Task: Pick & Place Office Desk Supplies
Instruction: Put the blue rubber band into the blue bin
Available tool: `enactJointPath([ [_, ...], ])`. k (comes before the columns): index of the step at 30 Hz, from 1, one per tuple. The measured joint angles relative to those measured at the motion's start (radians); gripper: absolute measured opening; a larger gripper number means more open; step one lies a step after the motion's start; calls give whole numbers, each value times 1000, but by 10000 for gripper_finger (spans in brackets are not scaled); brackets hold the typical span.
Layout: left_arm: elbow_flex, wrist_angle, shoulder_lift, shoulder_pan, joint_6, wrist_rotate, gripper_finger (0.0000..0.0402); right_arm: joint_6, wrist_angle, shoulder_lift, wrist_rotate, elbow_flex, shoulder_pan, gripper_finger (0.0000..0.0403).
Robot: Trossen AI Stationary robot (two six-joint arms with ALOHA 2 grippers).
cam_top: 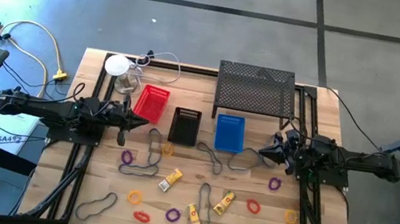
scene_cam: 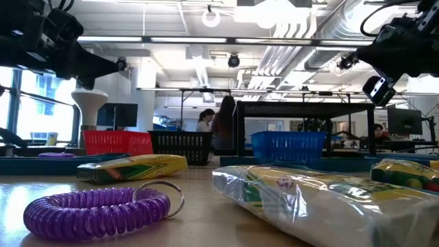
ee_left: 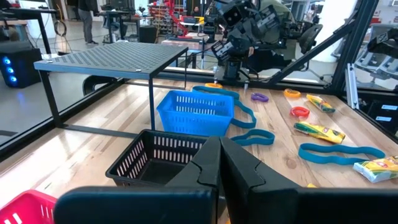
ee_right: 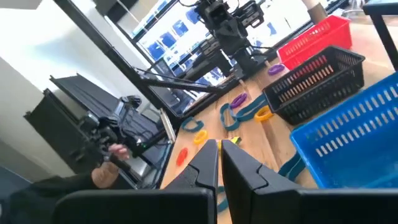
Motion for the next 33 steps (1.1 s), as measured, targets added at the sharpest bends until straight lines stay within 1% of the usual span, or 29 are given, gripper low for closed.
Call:
enactJointPath([
  [5, 0, 2, 0, 0, -4, 3, 0, -162, -17, 0, 8, 0, 0, 8],
  [6, 0, 1, 0, -1, -28, 10, 0, -183, -16, 0, 20, 0, 0, 8],
  [8, 0, 2, 0, -3, -95, 3, 0, -196, -16, 0, 65, 0, 0, 8],
  [10, 0, 2, 7, -1, -120, -38, 0, -180, -13, 0, 122, 0, 0, 8],
  [12, 0, 2, 12, 0, -147, -53, 0, -174, -11, 0, 158, 0, 0, 8],
  [17, 0, -2, 19, -1, -259, -23, 0, -237, -4, 0, 164, 4, 0, 8],
  [19, 0, 6, 23, -1, -272, 5, 0, -262, -13, 2, 171, 22, 0, 8],
  [22, 14, 19, 24, -4, -275, 71, 0, -310, -5, 23, 170, 84, 0, 8],
  [24, 33, 40, 31, -13, -264, 96, 0, -332, -59, 52, 162, 134, 0, 8],
  [26, 72, 35, 44, -33, -216, 105, 0, -353, -132, 96, 164, 204, 0, 8],
  [30, 168, 48, 107, -94, -138, 76, 0, -379, -303, 216, 206, 342, 0, 8],
  [33, 235, 40, 198, -158, -97, 37, 0, -384, -374, 318, 207, 452, 0, 8],
])
